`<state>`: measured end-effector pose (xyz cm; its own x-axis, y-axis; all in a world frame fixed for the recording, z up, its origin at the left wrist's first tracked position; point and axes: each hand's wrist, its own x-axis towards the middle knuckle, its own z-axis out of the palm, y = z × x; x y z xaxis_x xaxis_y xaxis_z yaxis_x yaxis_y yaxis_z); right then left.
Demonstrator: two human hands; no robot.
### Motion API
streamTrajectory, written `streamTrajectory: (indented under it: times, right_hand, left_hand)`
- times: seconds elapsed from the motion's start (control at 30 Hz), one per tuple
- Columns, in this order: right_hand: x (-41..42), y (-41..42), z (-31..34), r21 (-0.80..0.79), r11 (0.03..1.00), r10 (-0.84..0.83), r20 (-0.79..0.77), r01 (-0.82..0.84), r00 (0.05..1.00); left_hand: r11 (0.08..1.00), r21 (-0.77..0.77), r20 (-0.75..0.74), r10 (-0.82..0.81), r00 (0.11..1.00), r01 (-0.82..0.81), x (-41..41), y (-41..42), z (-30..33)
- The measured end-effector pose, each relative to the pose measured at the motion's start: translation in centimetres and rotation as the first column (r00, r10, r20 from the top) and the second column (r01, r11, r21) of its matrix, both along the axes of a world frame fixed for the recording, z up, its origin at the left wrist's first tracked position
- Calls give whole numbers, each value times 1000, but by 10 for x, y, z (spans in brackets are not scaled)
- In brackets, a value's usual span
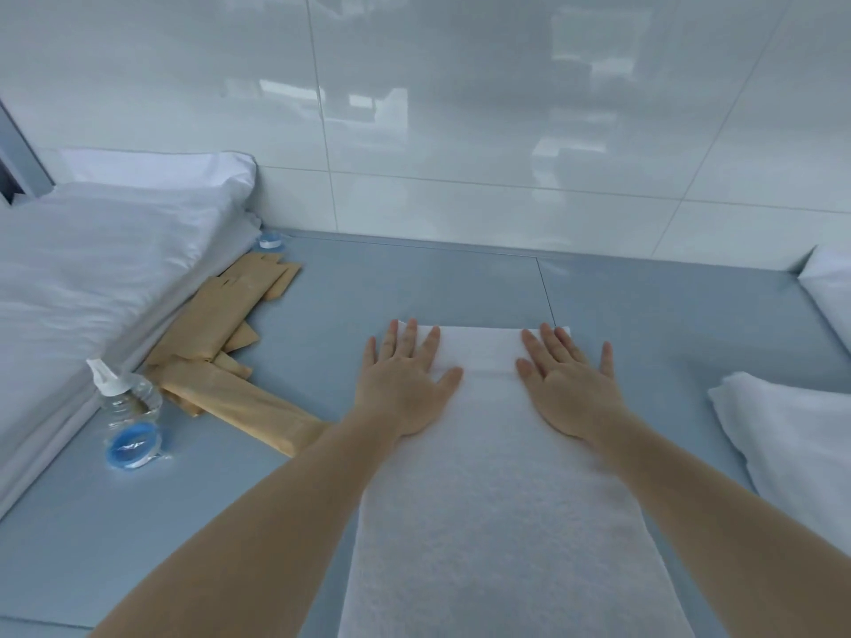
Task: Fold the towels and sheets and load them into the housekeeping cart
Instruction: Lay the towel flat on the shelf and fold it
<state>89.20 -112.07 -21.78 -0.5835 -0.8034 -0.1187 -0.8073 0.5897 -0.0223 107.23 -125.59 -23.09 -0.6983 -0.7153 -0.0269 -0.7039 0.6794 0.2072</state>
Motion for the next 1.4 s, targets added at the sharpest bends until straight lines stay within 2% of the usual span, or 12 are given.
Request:
streamTrajectory:
  times: [0.13,0.2,0.3,0.43,0.7,1.13,1.2,1.3,1.4]
  right_hand:
    - [13,5,17,20,1000,20,-294,-15,956]
    - [33,14,23,-64,997,34,-242,-51,970]
    - [80,46,17,-144,987,68,-42,-74,997]
    - [114,78,4,-49,997,56,95,-52,994]
    - [95,64,-7,-78,997,-6,42,9,999]
    - [5,-36,-5,-61,998,0,65,4,998]
    - [-6,-48,-5,-67,998,0,64,4,998]
    - [-15,-60,-7,-94,996,15,52,-10,999]
    - [-14,-58,-2,-270,962,15,-44,-26,999]
  left_hand:
    - [949,-316,-22,-25,999,17,3,9,18]
    - [960,-280,-86,-33,996,8,6,26,26]
    - [987,-157,-180,-63,982,35,24,73,18]
    - [996,-28,-34,-87,996,86,52,110,3]
    - [994,-14,14,-110,994,110,41,77,-4]
    - [991,-4,17,-136,990,137,-46,-25,2]
    - [986,-65,-72,-157,985,152,-54,-33,6]
    - [946,-252,-256,-268,929,203,-55,-35,13]
    - [928,-298,-156,-278,948,223,-54,-28,24]
